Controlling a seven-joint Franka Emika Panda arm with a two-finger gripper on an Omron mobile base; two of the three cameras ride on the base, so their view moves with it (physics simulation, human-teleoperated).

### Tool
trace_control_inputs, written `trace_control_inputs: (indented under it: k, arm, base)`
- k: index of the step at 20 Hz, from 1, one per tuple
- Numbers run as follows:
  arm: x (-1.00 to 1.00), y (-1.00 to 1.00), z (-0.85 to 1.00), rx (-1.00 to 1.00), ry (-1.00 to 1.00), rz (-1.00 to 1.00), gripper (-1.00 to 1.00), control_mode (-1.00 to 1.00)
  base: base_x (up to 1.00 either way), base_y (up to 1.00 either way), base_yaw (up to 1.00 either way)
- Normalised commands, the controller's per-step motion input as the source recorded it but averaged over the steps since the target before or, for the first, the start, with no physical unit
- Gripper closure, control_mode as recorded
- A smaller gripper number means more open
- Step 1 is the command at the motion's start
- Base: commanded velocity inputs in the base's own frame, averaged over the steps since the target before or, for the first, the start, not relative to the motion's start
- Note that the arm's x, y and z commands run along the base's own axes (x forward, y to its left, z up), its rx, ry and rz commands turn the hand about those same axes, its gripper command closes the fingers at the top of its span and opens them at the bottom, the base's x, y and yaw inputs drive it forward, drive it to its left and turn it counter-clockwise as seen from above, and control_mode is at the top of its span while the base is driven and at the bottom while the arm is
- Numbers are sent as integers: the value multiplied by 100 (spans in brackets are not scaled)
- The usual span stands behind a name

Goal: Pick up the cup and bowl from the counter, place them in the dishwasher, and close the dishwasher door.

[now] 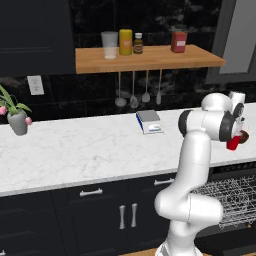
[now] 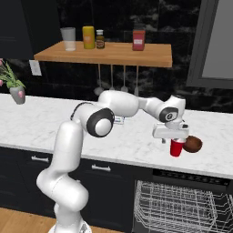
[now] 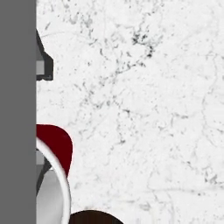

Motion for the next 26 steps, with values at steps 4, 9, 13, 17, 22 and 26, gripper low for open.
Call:
trace_control_inputs:
  k: [4,9,13,17,22,26]
  arm:
    - [-34,0,0,0,0,4,100,-100]
    - [-95,0,0,1,-4,11,100,-100]
    - [-100,0,0,4,-5,10,100,-100]
    - [-100,0,-1,9,-16,9,100,-100]
    - [-100,-2,-3,14,-28,1,100,-100]
    - [-73,-23,-15,12,-28,-3,100,-100]
  base:
    - [0,0,0]
    - [0,0,0]
    - [0,0,0]
    - [0,0,0]
    - [0,0,0]
    - [0,0,0]
